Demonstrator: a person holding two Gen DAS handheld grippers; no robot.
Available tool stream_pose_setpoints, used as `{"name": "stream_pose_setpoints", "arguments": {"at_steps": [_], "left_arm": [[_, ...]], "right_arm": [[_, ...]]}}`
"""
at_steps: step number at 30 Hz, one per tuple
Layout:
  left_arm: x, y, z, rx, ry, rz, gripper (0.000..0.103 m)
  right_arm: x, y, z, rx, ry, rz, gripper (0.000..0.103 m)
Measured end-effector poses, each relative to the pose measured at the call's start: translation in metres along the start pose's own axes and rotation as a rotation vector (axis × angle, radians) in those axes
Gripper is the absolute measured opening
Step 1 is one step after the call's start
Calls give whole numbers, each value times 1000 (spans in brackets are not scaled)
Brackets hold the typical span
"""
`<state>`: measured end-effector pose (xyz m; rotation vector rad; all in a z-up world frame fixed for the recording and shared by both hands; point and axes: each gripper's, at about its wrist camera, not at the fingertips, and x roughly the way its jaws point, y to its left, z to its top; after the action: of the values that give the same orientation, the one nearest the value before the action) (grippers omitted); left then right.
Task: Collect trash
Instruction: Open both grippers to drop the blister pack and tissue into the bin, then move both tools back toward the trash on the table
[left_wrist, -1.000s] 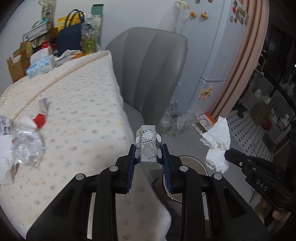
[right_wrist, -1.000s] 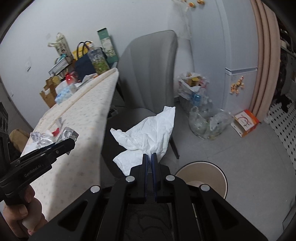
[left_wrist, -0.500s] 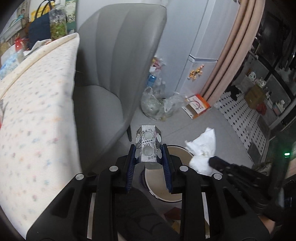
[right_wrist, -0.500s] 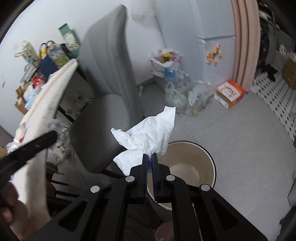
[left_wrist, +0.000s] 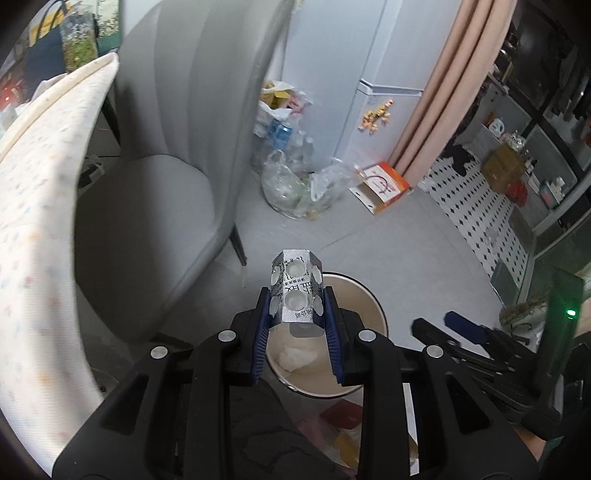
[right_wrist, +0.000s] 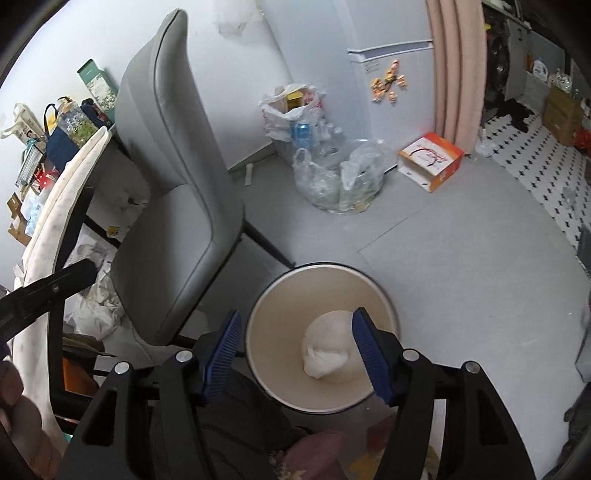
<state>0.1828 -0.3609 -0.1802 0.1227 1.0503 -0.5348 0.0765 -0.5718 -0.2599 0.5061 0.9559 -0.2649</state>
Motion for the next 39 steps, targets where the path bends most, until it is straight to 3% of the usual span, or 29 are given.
{"name": "stream_pose_setpoints", "arguments": {"at_steps": [6,8,9,10,13,17,20,22,23,28,39], "left_arm": [[18,-30,4,33,46,-64,33],[19,-34,6,22,48,-90,47],[17,-33,6,8,42,-97,66],[14,-31,6,-8,28,-100,76],[0,-24,8,-38,-14,-75,83],[-26,-11,10,-63,-68,-43,87],[-52,3,10,-80,-126,-12,92],[-70,12,10,-97,-167,4,96],[-82,18,9,-109,-193,11,97],[-130,47,4,-129,-291,56,97],[-224,130,-36,-296,-515,131,97]], "right_arm": [[-32,-30,4,57,-59,-48,62],[-39,-35,6,63,-76,-54,62],[-41,-37,7,65,-82,-55,62],[-44,-37,9,67,-90,-54,62],[-50,-37,11,68,-107,-49,62],[-57,-25,12,62,-120,-39,64],[-69,-10,12,34,-153,-46,78],[-79,5,13,9,-190,-65,94],[-85,13,13,-2,-213,-80,96],[-107,55,12,-75,-258,-72,96],[-131,151,-10,-244,-266,101,96]]}}
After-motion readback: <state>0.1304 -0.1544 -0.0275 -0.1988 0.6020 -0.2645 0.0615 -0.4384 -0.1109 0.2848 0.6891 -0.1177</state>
